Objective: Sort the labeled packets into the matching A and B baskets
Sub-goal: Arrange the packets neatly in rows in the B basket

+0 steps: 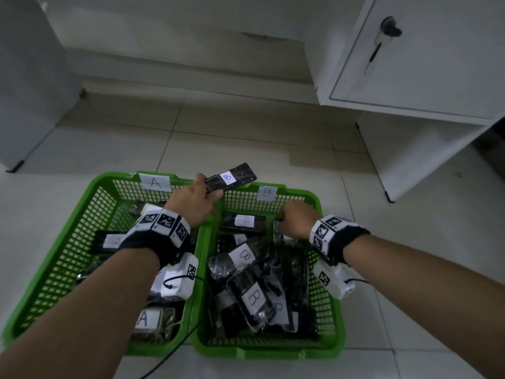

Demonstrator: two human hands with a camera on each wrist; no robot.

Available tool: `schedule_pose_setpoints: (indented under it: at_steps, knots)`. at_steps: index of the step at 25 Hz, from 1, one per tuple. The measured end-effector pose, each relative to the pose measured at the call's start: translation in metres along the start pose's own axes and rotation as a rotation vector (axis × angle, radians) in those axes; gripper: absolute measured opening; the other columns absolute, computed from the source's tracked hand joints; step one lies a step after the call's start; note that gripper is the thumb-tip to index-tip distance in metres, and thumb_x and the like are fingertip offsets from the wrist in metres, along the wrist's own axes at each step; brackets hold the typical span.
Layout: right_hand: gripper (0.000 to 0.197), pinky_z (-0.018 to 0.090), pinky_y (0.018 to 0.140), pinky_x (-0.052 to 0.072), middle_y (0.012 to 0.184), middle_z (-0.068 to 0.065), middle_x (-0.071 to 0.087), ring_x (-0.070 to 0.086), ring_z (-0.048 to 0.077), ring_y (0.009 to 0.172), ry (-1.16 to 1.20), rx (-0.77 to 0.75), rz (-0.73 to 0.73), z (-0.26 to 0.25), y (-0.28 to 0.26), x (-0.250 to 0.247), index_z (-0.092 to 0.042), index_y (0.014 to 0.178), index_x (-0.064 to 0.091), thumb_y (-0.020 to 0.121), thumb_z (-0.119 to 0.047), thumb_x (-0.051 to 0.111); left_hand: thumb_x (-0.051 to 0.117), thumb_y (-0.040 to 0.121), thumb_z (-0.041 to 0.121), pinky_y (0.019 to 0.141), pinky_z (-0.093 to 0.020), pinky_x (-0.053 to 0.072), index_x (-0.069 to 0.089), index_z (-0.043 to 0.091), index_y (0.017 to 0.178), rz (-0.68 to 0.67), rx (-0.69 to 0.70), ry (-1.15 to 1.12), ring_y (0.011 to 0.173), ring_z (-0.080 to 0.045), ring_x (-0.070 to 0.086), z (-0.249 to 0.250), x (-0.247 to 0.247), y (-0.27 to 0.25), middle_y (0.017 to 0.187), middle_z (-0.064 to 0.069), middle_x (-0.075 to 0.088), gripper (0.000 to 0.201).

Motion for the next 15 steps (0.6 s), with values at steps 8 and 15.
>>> schedule_pose_setpoints:
  at_steps: [8, 15]
  knots:
    - [0.024, 0.032, 0.075, 0.054, 0.108, 0.014, 0.070, 0.068, 0.032, 0.095, -0.112, -0.093, 0.168, -0.006, 0.013, -0.011, -0.007, 0.114, 0.066, 0.092, -0.013, 0.061, 0.050, 0.098, 0.045, 0.059, -0.031, 0.053, 0.039, 0.017, 0.121, -0.004, -0.004, -0.103, 0.060, -0.014, 0.063, -0.005, -0.001, -0.007, 0.085, 0.002, 0.073, 0.038]
    - [0.035, 0.041, 0.085, 0.058, 0.114, 0.012, 0.067, 0.064, 0.029, 0.103, -0.375, -0.368, 0.278, -0.047, 0.008, -0.001, -0.007, 0.122, 0.064, 0.088, -0.003, 0.068, 0.050, 0.098, 0.046, 0.050, -0.024, 0.048, 0.041, 0.016, 0.121, -0.009, -0.027, -0.129, 0.057, -0.006, 0.063, -0.004, -0.001, -0.011, 0.081, 0.005, 0.073, 0.038]
Point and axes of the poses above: each hand's wrist, its own y-axis towards the middle knuckle, its own x-axis out of the palm, z = x × y, the point moved 9 cm from there along y, towards the middle knuckle
